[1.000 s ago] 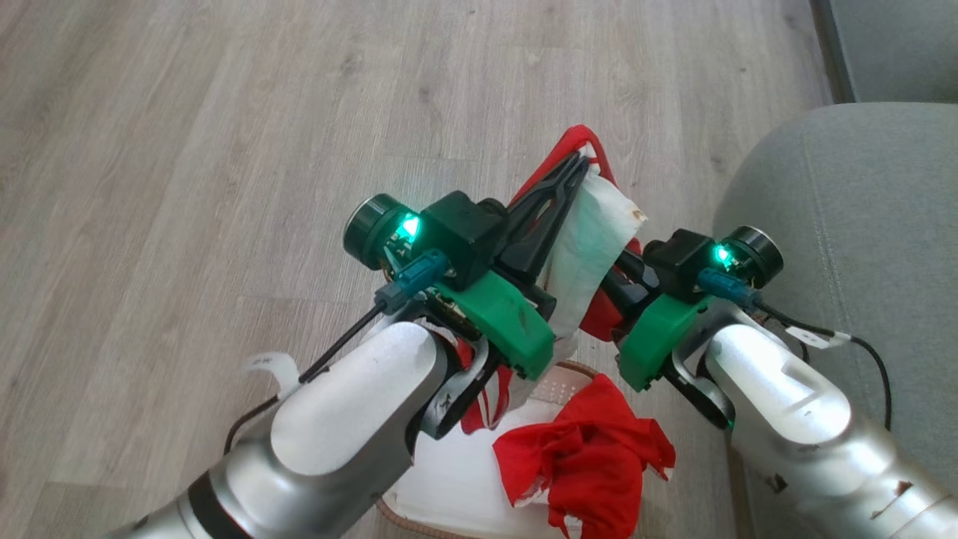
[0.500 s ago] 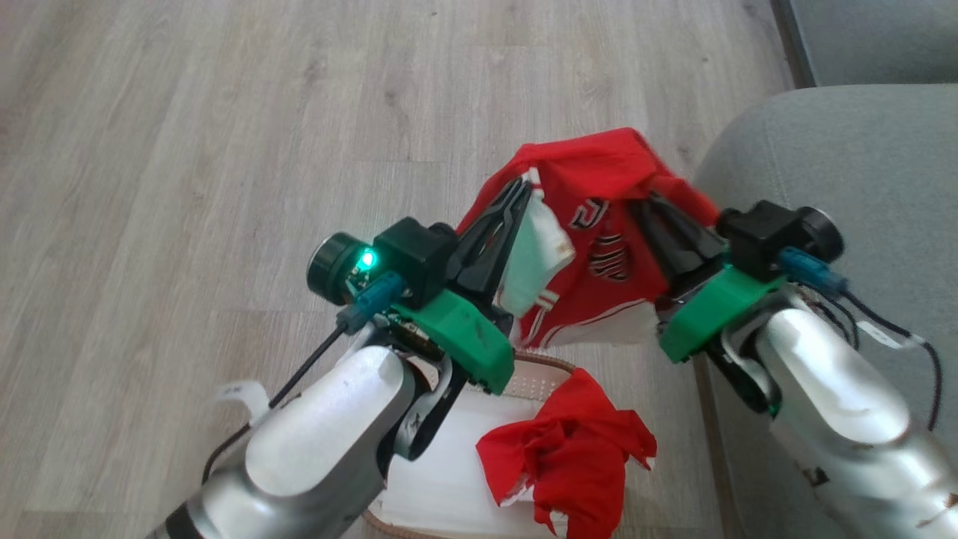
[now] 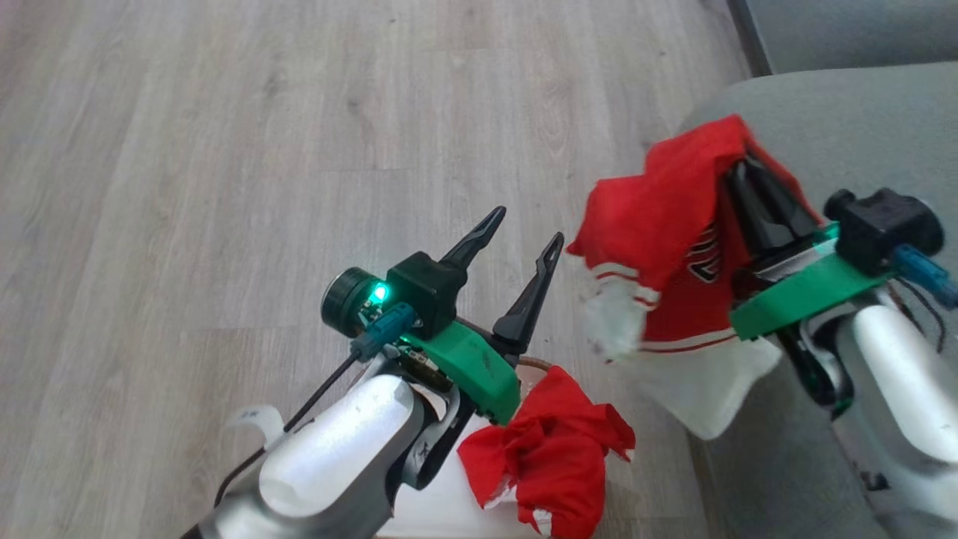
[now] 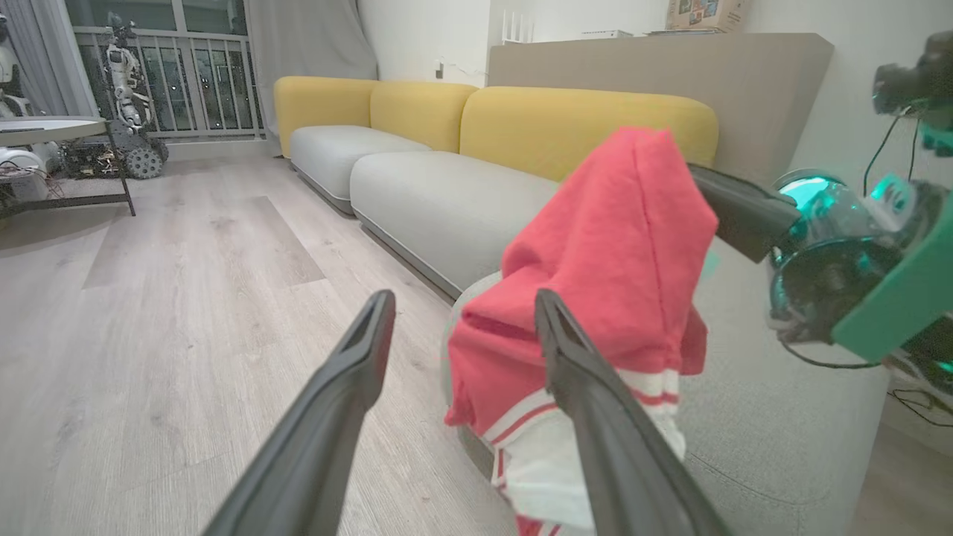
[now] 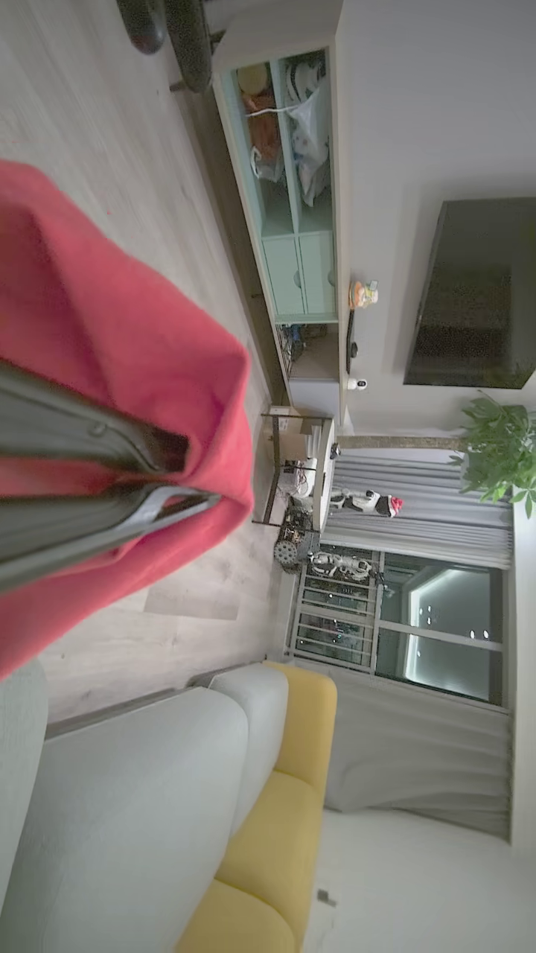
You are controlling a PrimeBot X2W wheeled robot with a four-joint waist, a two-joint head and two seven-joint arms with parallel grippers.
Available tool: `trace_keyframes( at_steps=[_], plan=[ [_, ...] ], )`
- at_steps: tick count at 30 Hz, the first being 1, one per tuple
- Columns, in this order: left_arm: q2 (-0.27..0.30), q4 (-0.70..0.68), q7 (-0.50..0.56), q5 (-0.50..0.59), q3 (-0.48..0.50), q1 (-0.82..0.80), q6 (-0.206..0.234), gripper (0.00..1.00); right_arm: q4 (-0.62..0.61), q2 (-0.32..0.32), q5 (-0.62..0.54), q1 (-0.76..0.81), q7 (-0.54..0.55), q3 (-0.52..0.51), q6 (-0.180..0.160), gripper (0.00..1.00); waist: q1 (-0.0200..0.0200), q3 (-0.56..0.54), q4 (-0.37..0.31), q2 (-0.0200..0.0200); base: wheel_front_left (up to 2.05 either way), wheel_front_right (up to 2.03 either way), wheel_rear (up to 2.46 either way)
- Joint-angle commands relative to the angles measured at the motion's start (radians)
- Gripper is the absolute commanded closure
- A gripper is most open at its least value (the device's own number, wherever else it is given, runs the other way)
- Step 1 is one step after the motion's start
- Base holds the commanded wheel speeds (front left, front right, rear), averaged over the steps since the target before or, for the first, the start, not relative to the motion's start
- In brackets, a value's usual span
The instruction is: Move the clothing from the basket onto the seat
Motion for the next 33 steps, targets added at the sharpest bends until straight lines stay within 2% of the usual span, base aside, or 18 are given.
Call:
trace_keyframes(
  at_steps=[1,6,17,25,33],
  plan=[
    [0.008,-0.024,-0.009,0.004,0.032,-0.036,-0.006,0.00,-0.053,-0.018,-0.009,-0.006,-0.006,-0.012,0.000,1.00,0.0000,0.002,-0.020,0.0000,0.00,0.00,0.00],
    [0.021,-0.018,-0.031,0.009,0.038,-0.040,-0.009,0.00,-0.114,-0.032,0.004,0.025,-0.006,-0.046,0.000,1.00,0.0000,0.001,-0.078,0.0000,0.00,0.00,0.00],
    [0.028,0.037,-0.065,0.003,0.024,-0.054,-0.070,0.00,-0.254,-0.093,0.020,0.074,-0.006,-0.103,0.000,1.00,0.0000,0.006,-0.218,0.0000,0.00,0.00,0.00],
    [0.017,0.075,-0.074,-0.010,0.031,-0.068,-0.082,0.00,-0.332,-0.128,0.027,0.083,-0.006,-0.155,0.000,1.00,0.0000,0.020,-0.314,0.0000,0.00,0.00,0.00],
    [0.010,0.095,-0.080,-0.012,0.032,-0.081,-0.086,0.00,-0.376,-0.136,0.049,0.105,-0.006,-0.215,0.000,1.00,0.0000,0.032,-0.398,0.0000,0.00,0.00,0.00]
  ],
)
